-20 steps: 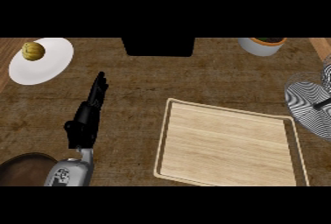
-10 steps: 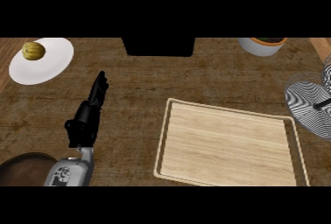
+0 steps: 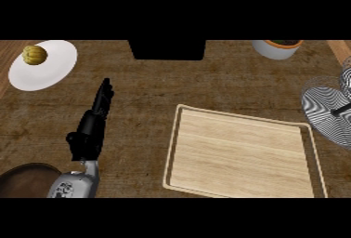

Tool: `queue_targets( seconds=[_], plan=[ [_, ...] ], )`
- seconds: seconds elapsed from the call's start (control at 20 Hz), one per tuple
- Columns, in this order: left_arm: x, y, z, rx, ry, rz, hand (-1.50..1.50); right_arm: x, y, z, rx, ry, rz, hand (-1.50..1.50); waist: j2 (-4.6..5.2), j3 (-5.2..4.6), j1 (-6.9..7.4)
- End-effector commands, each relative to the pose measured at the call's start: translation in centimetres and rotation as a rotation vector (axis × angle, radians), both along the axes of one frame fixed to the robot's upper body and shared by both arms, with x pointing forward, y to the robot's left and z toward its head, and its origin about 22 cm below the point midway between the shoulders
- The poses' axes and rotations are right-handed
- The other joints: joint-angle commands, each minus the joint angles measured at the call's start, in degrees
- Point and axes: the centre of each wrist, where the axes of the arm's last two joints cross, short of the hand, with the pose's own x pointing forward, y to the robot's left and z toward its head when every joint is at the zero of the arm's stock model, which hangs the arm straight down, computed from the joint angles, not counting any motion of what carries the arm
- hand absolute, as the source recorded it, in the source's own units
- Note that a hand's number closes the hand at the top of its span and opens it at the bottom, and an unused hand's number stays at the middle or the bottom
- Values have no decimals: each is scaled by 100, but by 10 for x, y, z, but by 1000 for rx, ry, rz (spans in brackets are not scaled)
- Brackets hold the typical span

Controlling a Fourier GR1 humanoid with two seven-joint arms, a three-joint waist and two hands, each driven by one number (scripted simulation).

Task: Pick the bell pepper from the tray and place it in the tiered basket

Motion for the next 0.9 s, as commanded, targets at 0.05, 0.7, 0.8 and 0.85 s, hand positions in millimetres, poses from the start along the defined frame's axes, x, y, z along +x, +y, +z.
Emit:
queue_targets(
  seconds=[0.05, 0.7, 0.8, 0.85],
  plan=[
    [-2, 11, 2, 12, -9, 5, 0, -20, -38, -1, 166, -57, -165, -150, 14, 4, -13],
    [5, 4, 10, -13, 1, 18, 0, -142, -128, -8, 394, -67, -260, -150, 64, 60, -105],
    [0, 11, 4, -2, -13, 41, 0, -154, -133, -23, 446, -42, -243, -150, 54, 79, -172],
    [-3, 5, 3, 2, 12, 50, 0, -162, -135, -20, 438, -53, -236, -150, 39, 82, -189]
  ],
)
